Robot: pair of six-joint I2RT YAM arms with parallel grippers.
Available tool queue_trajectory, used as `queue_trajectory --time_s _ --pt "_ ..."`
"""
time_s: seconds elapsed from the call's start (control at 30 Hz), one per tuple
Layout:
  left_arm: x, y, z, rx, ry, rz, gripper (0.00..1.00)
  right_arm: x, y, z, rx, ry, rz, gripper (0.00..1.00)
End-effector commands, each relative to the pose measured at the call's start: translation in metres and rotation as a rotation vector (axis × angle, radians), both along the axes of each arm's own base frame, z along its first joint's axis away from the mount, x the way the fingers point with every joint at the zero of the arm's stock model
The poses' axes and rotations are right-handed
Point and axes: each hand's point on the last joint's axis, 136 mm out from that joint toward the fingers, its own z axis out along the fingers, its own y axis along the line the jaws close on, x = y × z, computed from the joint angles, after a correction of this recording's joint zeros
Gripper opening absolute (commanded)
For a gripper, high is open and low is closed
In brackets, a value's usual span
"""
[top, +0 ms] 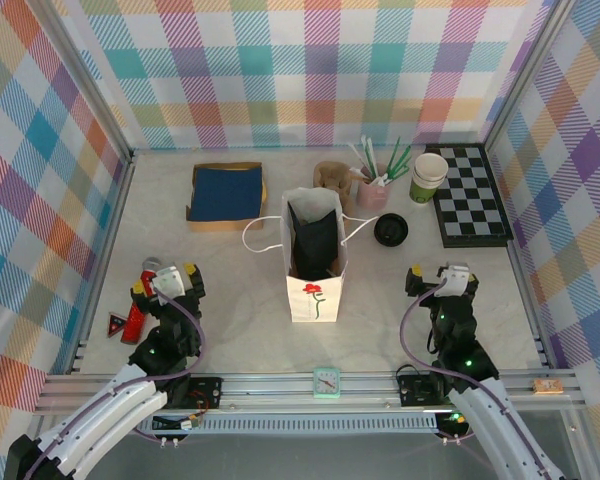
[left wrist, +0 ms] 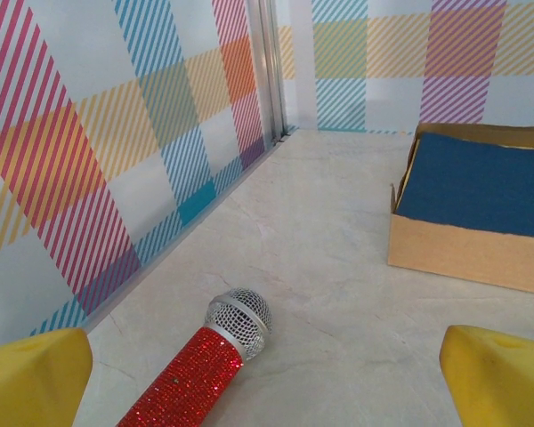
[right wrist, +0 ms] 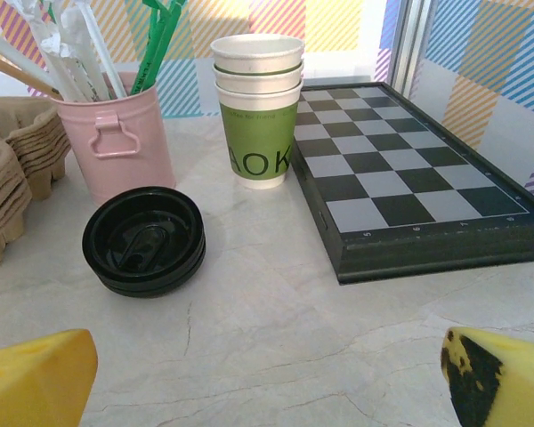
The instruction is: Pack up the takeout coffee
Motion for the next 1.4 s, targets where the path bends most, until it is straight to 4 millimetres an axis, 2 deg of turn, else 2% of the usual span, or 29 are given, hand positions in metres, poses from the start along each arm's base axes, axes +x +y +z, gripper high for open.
queue_trajectory --time_s 0.0,0.43,1.17,1.37 --pt "0.003 0.000 0.002 -0.011 -0.023 0.002 1.00 0.005 -0.003 0.009 0.001 -0.050 -0.020 0.99" --pt "0.017 -0.002 -0.002 -0.028 -0.042 -0.034 1.00 0.025 -0.001 0.003 0.002 -0.016 -0.007 0.99" --pt "0.033 0.003 -0.008 -0.057 -0.062 -0.043 1.00 0.057 -0.011 -0.005 0.019 0.020 -0.032 0.99" --pt "0.038 0.003 -0.009 -0.060 -0.064 -0.044 1.00 0.067 -0.010 -0.003 0.021 0.006 -0.031 0.99"
